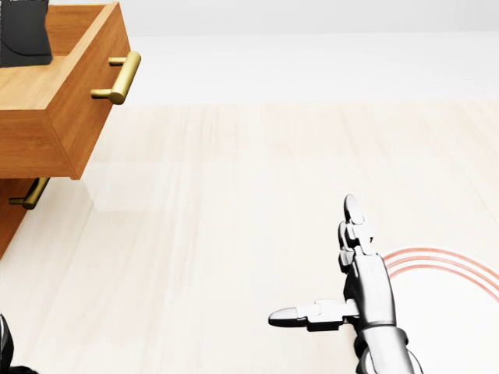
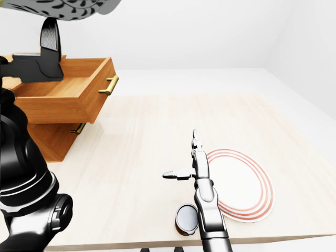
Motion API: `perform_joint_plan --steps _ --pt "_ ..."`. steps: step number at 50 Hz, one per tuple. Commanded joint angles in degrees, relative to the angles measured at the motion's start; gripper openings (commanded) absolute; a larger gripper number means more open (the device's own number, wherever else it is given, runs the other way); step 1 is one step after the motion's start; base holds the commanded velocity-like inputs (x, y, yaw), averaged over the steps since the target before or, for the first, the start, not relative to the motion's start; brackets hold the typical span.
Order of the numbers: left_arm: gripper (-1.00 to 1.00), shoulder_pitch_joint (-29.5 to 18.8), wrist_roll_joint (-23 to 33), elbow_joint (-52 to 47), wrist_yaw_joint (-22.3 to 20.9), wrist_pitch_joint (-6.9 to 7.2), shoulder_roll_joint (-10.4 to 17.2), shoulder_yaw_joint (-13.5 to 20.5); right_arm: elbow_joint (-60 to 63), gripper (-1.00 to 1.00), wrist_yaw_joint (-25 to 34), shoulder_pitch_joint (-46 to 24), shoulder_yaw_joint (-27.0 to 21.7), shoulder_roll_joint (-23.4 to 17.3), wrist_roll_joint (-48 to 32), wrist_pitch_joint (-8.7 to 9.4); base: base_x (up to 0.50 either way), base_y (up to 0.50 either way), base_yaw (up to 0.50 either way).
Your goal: Put the bowl on top of the cabinet.
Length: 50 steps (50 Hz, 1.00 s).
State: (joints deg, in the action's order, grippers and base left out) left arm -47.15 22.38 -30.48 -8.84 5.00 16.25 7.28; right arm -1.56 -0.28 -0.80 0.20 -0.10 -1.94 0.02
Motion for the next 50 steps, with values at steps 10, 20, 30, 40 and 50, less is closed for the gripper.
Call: perform_joint_plan --steps 10,20,30,40,50 --pt "-0.96 -7.86 -6.28 19.95 10.68 0.00 10.72 4.83 -0.30 1.00 -0.25 -0.03 0.22 0.10 -0.37 -0.21 0.00 0.00 0.00" --pt "-0.95 -12.00 -7.55 28.25 12.36 0.00 15.51 6.29 0.08 1.00 -0.25 0.09 0.20 0.09 -0.35 0.06 0.00 0.00 0.00" --pt "-0.95 -15.41 -9.01 34.14 13.81 0.00 19.67 7.14 -0.84 1.00 -0.28 -0.27 0.18 0.07 -0.42 -0.38 0.00 0.00 0.00" --pt "-0.95 -21.08 -8.31 49.83 16.86 -1.25 24.84 7.12 -0.46 1.00 -0.16 -0.08 0.00 0.01 -0.16 -0.14 0.00 0.00 0.00" --pt "-0.95 -24.14 -7.29 63.53 19.80 -7.89 28.16 6.75 -0.02 1.00 -0.10 -0.01 -0.06 -0.04 -0.09 0.03 0.00 0.00 0.00"
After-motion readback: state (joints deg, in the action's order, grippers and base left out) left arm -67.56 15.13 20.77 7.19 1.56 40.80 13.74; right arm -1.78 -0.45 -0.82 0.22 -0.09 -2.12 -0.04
